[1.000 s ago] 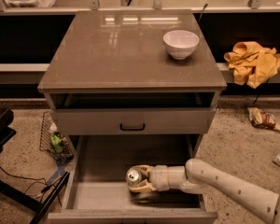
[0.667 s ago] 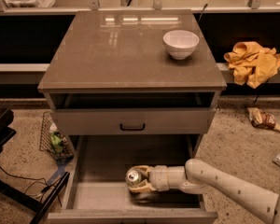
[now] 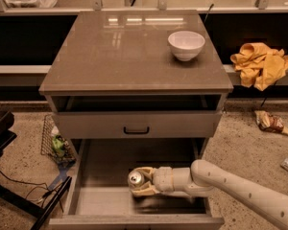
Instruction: Pick 7up can from middle drawer and place on counter
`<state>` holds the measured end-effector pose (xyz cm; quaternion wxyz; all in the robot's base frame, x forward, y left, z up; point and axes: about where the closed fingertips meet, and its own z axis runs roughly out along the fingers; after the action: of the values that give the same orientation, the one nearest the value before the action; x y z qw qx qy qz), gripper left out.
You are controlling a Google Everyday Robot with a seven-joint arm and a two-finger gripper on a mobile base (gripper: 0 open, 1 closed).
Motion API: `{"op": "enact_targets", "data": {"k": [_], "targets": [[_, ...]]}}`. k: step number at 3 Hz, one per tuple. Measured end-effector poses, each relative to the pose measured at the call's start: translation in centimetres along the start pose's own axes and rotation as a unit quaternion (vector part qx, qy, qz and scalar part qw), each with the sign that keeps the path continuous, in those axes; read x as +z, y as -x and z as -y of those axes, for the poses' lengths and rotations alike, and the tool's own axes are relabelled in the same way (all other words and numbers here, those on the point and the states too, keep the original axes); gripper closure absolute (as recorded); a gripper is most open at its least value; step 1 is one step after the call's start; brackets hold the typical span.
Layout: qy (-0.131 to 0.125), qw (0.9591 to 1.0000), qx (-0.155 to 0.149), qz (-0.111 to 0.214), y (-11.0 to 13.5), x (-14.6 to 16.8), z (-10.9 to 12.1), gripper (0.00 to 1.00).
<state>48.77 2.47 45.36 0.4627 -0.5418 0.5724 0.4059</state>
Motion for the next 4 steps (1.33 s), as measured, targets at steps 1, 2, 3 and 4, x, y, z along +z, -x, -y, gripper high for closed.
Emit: {"op": "enact_targets", "data": {"k": [1,2,3,4], "targets": [[-0.007,0.9997,0.02,0.009,5.7,-1.2,-0.4,1.0],[-0.004,0.9982,0.046,0.037,11.6,-2.8,-0.9,1.0],[0.012,0.9963,0.063,0.058,17.8,-4.6,-1.3,1.0],[0.023,0.9963,0.053,0.063,24.3,-5.8,-0.9,1.0]]}}
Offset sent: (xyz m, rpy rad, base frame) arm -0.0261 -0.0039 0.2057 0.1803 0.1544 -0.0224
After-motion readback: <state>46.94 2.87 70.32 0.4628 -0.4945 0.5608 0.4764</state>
